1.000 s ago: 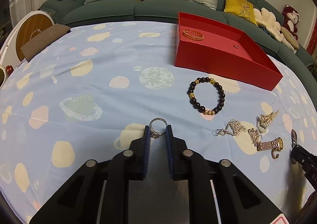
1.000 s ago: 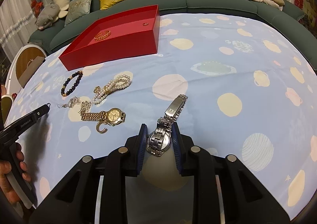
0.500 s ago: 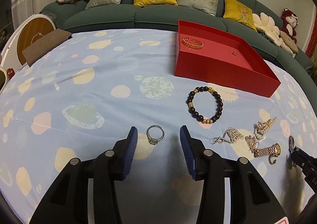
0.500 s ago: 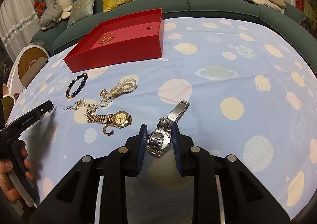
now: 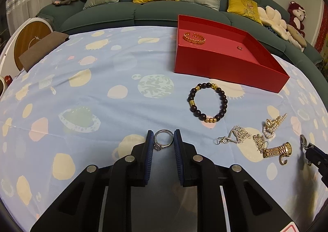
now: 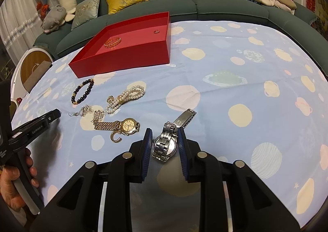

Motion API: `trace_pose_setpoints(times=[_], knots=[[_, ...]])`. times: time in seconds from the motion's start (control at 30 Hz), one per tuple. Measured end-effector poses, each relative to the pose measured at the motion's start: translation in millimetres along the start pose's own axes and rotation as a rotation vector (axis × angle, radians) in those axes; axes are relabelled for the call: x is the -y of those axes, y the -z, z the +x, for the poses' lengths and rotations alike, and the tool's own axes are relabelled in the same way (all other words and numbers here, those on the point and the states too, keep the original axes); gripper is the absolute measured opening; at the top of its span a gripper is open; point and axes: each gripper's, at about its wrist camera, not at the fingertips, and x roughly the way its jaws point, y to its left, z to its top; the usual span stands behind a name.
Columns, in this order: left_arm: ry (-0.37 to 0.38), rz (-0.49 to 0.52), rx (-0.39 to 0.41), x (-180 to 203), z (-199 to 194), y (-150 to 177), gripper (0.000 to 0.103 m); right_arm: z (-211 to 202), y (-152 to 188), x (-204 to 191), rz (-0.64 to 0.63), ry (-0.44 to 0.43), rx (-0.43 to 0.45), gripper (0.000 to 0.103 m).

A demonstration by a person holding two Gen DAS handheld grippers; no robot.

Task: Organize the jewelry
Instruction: 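Carry watch and ring into the red box and open both tools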

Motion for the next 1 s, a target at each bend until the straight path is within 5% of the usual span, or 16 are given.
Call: trace_pose_setpoints(times=[0.3,0.6,0.8,1.0], knots=[[0.133,0.012,0.093,15,-81,-15,0.017,-51,-14,-20,-0.042,-0.076,0.100,0.024],[0.272,0.116,0.264,47,-172,-59,0.017,-142,-55,-50,-0.124,-0.158,0.306,0.024],[0.290,0.165,0.319,62,-176,-121,0.017,-154,-121,-60,-0.161,-0.182,0.378,0.024],[0.231,0.172,0.321,74,-127,-178,0.017,-112,-188,-59,-0.144,-0.174,0.380,0.024]])
